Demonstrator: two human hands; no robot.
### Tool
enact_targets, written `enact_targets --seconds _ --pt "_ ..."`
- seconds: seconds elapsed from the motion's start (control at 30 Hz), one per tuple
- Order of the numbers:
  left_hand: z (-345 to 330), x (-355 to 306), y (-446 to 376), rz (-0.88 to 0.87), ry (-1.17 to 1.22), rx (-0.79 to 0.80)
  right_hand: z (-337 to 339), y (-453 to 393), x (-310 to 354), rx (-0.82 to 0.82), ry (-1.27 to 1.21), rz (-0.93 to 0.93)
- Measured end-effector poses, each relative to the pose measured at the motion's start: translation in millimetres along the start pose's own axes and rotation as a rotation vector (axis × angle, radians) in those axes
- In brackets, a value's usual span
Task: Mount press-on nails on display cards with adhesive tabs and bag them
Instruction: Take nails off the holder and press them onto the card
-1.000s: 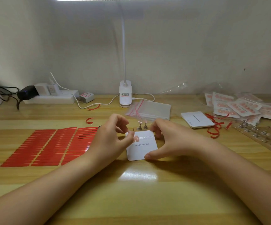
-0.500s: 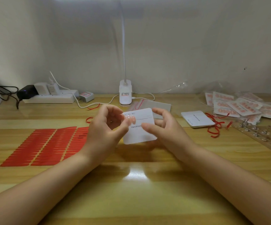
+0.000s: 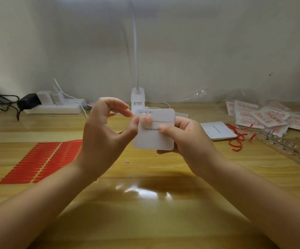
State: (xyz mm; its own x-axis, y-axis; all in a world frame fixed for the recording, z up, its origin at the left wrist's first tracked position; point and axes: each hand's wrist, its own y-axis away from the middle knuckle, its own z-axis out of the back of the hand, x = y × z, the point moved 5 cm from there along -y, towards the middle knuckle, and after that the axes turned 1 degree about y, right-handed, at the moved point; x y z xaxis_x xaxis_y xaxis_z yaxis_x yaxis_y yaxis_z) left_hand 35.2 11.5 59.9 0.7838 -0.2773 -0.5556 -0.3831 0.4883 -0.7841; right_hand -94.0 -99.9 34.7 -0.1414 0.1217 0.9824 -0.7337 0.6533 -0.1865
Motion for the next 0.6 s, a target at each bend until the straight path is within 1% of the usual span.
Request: enact_targets --seconds 0.07,0.17,0.37,0.47,0.6 --pt "1.8 -3.3 -1.3 -0.037 -0.078 -0.004 -1.2 0.8 -0.9 0.014 -0.06 -0.045" --pt "0.9 -13.0 -3.1 -0.158 -0.195 0.025 -3.7 2.7 0.0 0.034 -0.086 -0.064" --pt "-6.6 -23.6 -2.6 -0.276 -0.322 0.164 -8.1 5.6 4.8 0.048 0.017 0.001" --pt "-8.6 -25.2 -1.6 -0.311 -0.366 0.179 -11.3 7.4 6.3 0.06 0.077 0.04" --pt "-9.1 -25.2 0.6 -0.305 -0.41 0.167 -14.3 8.3 6.4 0.076 0.108 0.059"
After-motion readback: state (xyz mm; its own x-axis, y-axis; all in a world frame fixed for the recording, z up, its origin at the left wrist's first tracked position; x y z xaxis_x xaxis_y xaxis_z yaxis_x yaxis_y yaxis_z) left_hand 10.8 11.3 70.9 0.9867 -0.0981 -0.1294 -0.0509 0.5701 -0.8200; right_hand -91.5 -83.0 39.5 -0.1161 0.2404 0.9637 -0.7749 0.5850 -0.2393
